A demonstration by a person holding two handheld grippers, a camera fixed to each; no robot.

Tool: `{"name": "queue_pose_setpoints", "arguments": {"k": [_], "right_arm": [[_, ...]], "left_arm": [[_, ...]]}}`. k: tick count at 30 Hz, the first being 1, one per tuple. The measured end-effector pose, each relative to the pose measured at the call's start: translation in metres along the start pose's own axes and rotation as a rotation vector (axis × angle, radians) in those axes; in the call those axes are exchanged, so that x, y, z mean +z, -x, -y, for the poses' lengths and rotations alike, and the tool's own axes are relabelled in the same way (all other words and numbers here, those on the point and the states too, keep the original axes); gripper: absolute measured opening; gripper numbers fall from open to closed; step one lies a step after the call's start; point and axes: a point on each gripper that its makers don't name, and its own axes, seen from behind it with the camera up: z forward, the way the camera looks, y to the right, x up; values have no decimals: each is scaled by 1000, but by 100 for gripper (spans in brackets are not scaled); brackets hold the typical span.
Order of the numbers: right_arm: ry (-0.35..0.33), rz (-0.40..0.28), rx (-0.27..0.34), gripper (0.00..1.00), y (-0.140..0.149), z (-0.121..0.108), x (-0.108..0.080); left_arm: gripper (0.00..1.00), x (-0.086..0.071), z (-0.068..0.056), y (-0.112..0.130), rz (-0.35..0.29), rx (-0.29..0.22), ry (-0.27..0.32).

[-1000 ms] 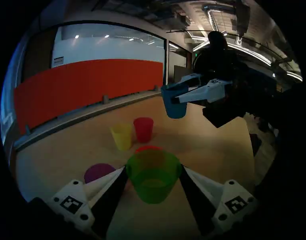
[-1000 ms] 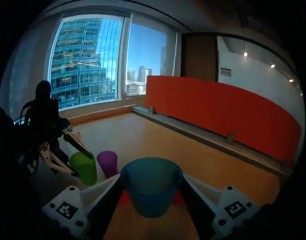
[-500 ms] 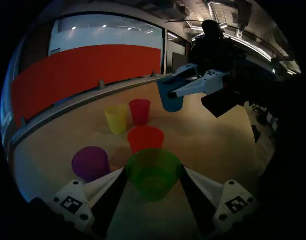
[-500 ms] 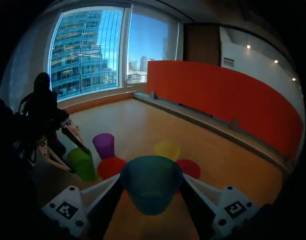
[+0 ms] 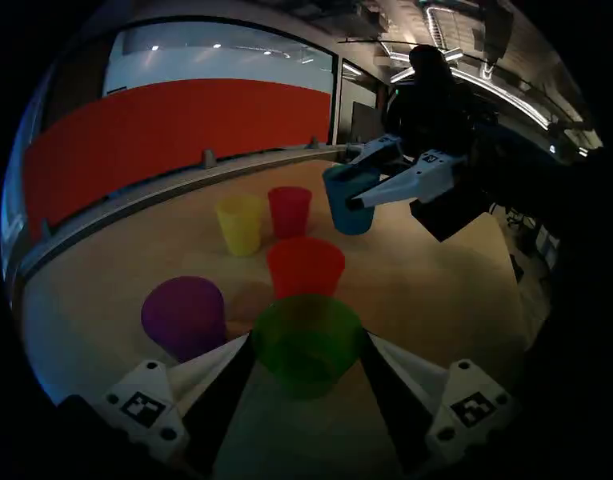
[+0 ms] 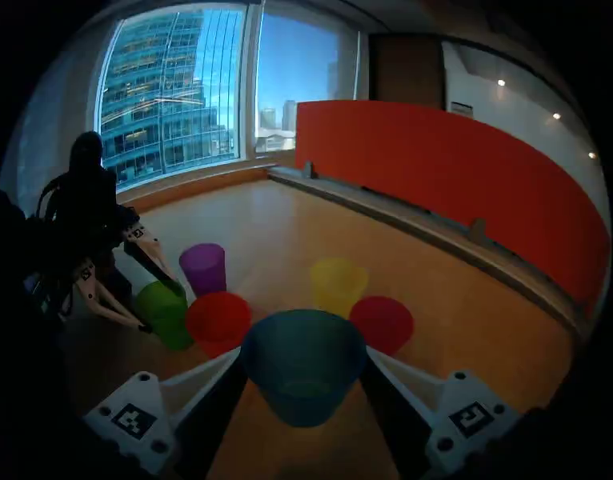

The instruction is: Pour water

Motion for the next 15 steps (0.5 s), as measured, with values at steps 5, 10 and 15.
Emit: {"name": "queue_pose_setpoints", "arguments": {"k": [5,10,15], "right_arm": [[-2,27,2,91,14,0,8],[2,56,3,91,29,0,16],[1,83,6,91,42,1,23]], "left_arm": [[88,-3,1,2,-3,8,-3],[89,-6,2,6,1,19,-13],[90,-7,3,12,18,38,-25]]}}
